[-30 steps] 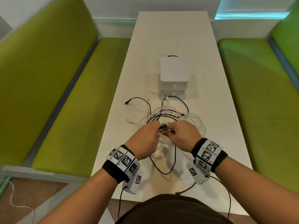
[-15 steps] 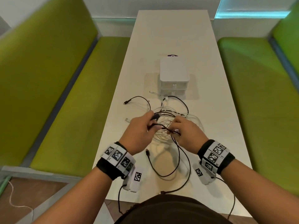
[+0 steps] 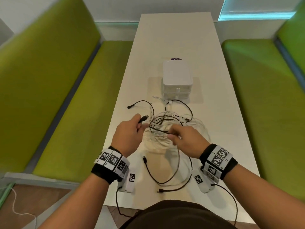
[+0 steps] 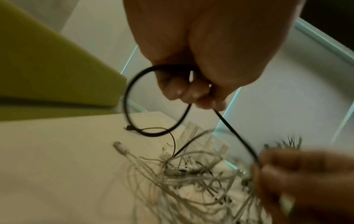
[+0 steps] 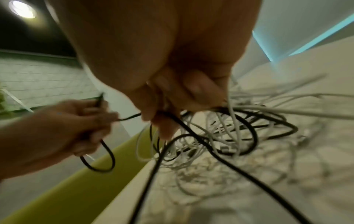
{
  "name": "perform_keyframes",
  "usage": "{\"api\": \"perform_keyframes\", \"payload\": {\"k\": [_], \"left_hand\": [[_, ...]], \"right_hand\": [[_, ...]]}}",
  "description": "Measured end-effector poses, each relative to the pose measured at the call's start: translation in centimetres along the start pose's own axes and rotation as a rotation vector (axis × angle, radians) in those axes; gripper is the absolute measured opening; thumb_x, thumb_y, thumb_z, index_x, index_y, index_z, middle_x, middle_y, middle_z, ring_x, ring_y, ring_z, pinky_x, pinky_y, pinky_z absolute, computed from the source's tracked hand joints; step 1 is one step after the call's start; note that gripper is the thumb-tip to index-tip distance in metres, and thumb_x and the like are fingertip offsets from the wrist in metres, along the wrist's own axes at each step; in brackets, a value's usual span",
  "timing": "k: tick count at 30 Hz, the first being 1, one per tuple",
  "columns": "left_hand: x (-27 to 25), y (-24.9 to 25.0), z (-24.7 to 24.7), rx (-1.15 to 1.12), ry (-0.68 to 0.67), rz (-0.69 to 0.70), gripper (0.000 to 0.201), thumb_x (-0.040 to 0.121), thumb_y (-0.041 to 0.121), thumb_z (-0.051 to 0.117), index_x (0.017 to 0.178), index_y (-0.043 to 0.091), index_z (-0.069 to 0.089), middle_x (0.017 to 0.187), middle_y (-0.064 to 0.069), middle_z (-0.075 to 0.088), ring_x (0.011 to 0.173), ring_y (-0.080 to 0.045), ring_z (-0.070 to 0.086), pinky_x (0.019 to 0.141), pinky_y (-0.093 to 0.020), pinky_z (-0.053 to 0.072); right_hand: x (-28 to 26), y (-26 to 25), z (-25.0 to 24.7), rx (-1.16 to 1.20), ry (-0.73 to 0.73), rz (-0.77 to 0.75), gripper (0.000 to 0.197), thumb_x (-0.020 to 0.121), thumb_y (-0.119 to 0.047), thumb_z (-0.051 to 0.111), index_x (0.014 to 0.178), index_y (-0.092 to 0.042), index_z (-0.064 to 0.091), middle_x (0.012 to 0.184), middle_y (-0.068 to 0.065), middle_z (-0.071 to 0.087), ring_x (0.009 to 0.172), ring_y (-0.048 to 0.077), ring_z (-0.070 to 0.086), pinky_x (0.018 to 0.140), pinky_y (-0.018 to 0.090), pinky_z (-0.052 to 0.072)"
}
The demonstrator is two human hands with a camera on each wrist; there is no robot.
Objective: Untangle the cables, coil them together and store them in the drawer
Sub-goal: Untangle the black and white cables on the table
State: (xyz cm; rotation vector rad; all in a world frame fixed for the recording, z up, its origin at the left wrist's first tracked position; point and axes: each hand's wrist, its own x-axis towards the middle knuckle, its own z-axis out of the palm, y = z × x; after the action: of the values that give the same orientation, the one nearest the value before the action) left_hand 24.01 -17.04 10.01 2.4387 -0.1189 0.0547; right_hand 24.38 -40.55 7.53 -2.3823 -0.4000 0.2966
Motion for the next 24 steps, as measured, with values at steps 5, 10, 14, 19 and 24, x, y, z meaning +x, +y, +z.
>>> {"api": "perform_keyframes", "payload": {"k": [5, 10, 14, 19, 24], "left_hand": [[-1.2, -0.1, -1.3, -0.321, 0.195, 0.063, 0.042, 0.092, 0.017, 0.071, 0.066, 0.036, 0.043, 0.056, 0.005, 0.060, 0.055, -0.015, 0.062, 0.059, -0.030, 0.053], [-0.3, -2.9, -1.6, 0.212, -0.180, -0.205, 0.015, 0.094, 0.024, 0.064, 0.086, 0.024, 0.051, 0.086, 0.004, 0.070, 0.076, -0.023, 0.067, 0.066, -0.042, 0.057], [-0.5, 0.4, 0.2, 0.186, -0.154, 0.071, 0.027, 0.095, 0.026, 0.061, 0.120, 0.021, 0.052, 0.099, 0.010, 0.055, 0.084, -0.016, 0.059, 0.075, -0.035, 0.048], [-0.4, 3.9, 3.1, 0.049, -0.332, 0.103, 0.015, 0.099, 0.023, 0.055, 0.110, 0.015, 0.048, 0.090, -0.003, 0.067, 0.084, -0.026, 0.063, 0.072, -0.042, 0.050], [-0.1, 3.4, 1.3, -0.216, -0.174, 0.155, 0.019, 0.098, 0.022, 0.060, 0.085, 0.025, 0.047, 0.061, 0.010, 0.048, 0.056, -0.008, 0.046, 0.058, -0.030, 0.040]], "right_hand": [[0.3, 2.1, -0.5, -0.348, -0.111, 0.116, 0.023, 0.102, -0.042, 0.043, 0.107, -0.027, 0.060, 0.115, -0.010, 0.053, 0.092, 0.021, 0.061, 0.078, 0.041, 0.052], [0.6, 1.5, -1.8, 0.145, 0.041, 0.173, 0.013, 0.101, -0.023, 0.056, 0.096, -0.019, 0.067, 0.086, 0.000, 0.070, 0.056, 0.006, 0.057, 0.061, 0.035, 0.053], [0.8, 0.6, -0.9, -0.191, -0.088, 0.118, 0.016, 0.100, -0.029, 0.052, 0.096, -0.027, 0.067, 0.083, -0.005, 0.067, 0.078, 0.020, 0.062, 0.068, 0.036, 0.052], [0.6, -0.5, -0.5, 0.022, 0.043, -0.131, 0.017, 0.099, -0.022, 0.053, 0.101, -0.028, 0.070, 0.090, -0.013, 0.065, 0.083, 0.008, 0.057, 0.072, 0.030, 0.045], [-0.2, 1.9, -0.9, -0.241, -0.091, 0.025, 0.015, 0.090, -0.045, 0.058, 0.091, -0.030, 0.062, 0.085, -0.012, 0.066, 0.081, 0.014, 0.062, 0.073, 0.035, 0.053]]}}
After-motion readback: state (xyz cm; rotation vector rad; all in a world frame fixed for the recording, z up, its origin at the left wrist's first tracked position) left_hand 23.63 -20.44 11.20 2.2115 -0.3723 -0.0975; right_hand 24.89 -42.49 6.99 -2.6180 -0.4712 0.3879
